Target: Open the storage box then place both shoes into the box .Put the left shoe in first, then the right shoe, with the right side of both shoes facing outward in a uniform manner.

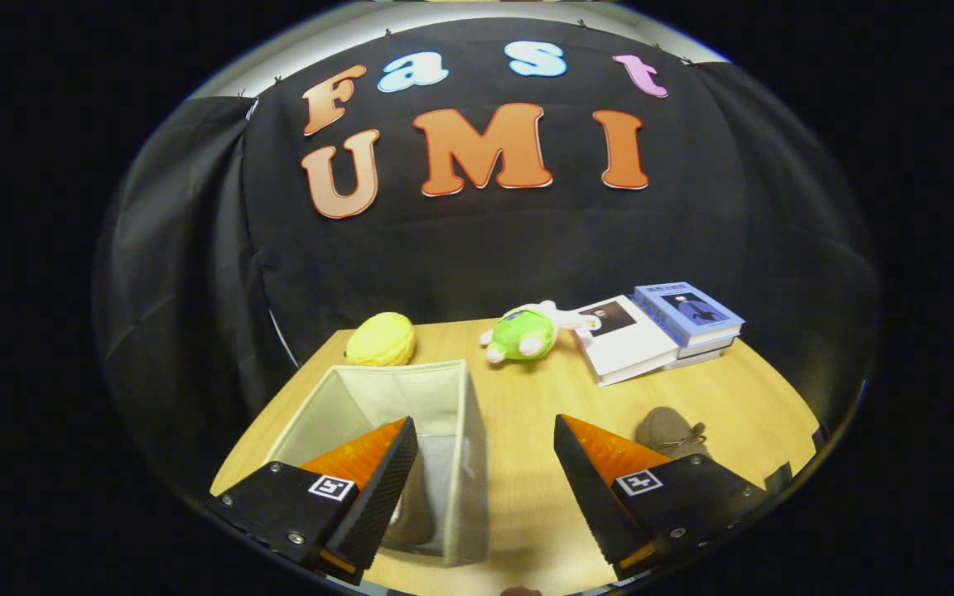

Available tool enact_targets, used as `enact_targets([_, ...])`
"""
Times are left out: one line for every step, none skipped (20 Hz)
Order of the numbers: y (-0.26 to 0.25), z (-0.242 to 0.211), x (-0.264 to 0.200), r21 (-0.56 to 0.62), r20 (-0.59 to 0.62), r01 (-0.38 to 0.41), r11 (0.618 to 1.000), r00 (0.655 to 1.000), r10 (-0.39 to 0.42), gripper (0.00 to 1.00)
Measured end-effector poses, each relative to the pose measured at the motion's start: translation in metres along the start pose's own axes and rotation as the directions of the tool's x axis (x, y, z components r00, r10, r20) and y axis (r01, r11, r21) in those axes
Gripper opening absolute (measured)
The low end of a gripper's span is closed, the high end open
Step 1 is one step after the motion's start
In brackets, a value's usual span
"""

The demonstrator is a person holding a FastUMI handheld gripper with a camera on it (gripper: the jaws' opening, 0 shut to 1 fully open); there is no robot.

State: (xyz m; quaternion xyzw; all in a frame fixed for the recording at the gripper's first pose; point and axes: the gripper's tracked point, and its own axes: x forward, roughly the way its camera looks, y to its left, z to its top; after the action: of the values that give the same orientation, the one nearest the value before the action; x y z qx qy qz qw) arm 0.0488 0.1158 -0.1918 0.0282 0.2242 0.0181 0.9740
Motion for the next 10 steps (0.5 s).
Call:
enact_targets([-0.019,-0.002,0.0,0.004,0.002,0.018,1.0,1.0,-0.018,0.99])
enact_targets([-0.038,-0.005,-0.002,0.01,0.004,0.031,0.999,1.0,-0.031,0.99])
enact_targets([-0.055,-0.007,-0.003,0.017,0.008,0.045,0.999,0.999,-0.045,0.99])
enact_targets([-0.074,-0.011,-0.005,0.02,0.009,0.064,0.998,0.998,-0.064,0.99])
enact_targets([-0.093,-0.016,-0.005,0.021,0.008,0.087,0.996,0.996,-0.087,0.99])
enact_targets([-0.111,-0.021,-0.006,0.023,0.006,0.109,0.994,0.994,-0.109,0.99])
enact_targets([-0.129,-0.027,-0.007,0.025,0.002,0.127,0.992,0.992,-0.127,0.99])
enact_targets([-0.145,-0.035,-0.011,0.025,-0.003,0.142,0.99,0.99,-0.142,0.99])
enact_targets([-0.159,-0.041,-0.012,0.027,-0.004,0.158,0.987,0.988,-0.158,0.99])
enact_targets([-0.171,-0.045,-0.01,0.028,-0.005,0.17,0.985,0.985,-0.17,0.99])
